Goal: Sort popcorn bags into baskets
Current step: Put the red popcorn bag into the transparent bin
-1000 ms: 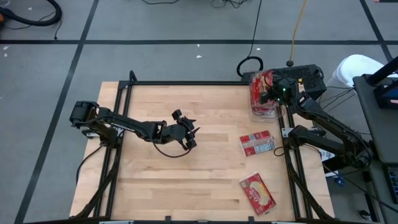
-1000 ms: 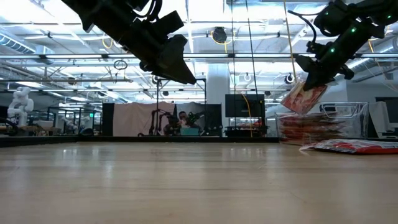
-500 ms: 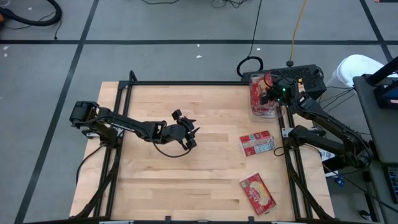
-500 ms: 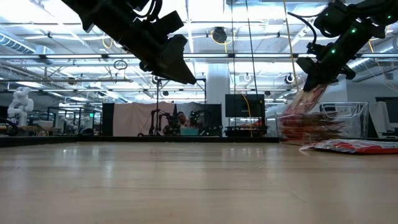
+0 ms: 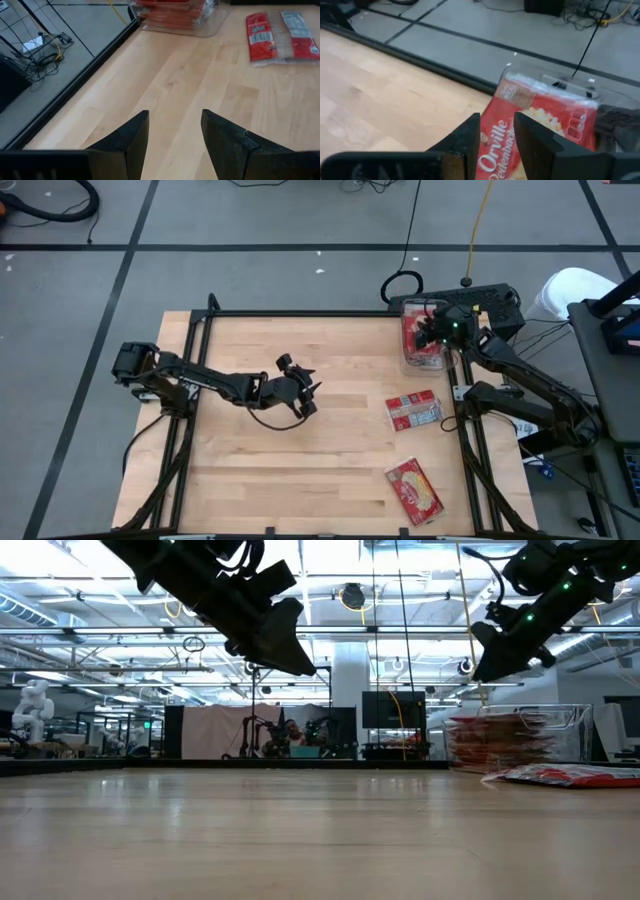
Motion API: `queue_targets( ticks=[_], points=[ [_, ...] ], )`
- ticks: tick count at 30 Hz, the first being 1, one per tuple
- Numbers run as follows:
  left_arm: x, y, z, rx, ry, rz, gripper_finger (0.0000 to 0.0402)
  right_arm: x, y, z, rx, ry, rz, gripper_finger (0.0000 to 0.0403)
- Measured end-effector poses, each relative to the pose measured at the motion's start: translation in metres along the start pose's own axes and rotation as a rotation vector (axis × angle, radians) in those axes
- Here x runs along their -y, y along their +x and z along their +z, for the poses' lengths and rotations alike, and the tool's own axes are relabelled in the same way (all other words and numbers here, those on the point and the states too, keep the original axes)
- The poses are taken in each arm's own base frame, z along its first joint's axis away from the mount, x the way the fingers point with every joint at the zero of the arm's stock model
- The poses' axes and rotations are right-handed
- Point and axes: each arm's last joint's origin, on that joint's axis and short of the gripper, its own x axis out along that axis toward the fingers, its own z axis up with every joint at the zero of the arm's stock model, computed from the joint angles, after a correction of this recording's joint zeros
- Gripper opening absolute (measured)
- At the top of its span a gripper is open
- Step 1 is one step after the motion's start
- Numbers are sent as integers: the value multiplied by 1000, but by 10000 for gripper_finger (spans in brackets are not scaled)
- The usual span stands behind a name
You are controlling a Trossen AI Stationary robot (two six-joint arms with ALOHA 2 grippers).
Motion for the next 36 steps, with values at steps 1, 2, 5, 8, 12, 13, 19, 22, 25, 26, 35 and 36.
queue_targets(
  ticks=[1, 2, 5, 8, 12, 13, 19, 22, 25, 26, 35, 36],
  points=[
    [-1, 1, 1, 5, -4, 3, 186, -1, 1, -1, -10, 2, 4, 105],
    [-1, 1, 1, 10, -7, -1, 186, -2, 3, -2, -25, 4, 6, 99],
    [-4, 3, 4, 26, -20, -27, 186, -4, 12, -11, -73, -5, 3, 77],
    [-5, 4, 5, 30, -27, -49, 186, -3, 22, -21, -136, -13, -15, 52],
    [-5, 4, 5, 28, -26, -56, 186, 1, 32, -31, -177, -43, -119, 23],
    [-5, 4, 5, 28, -26, -56, 186, 1, 33, -32, -179, -57, -142, 17],
    [-5, 4, 5, 26, -25, -57, 186, 3, 40, -33, -191, -88, -190, 2],
    [-5, 4, 5, 26, -25, -56, 186, 3, 42, -32, -178, -95, -212, 3],
    [-5, 4, 5, 26, -25, -57, 186, 3, 42, -31, -158, -92, -206, 3],
    [-5, 4, 5, 26, -25, -57, 186, 3, 42, -30, -151, -91, -204, 3],
    [-5, 4, 4, 23, -30, -57, 186, -12, 15, -18, -2, -35, 31, 4],
    [-5, 4, 4, 23, -33, -57, 186, -16, 11, -18, 11, -31, 81, 4]
  ],
)
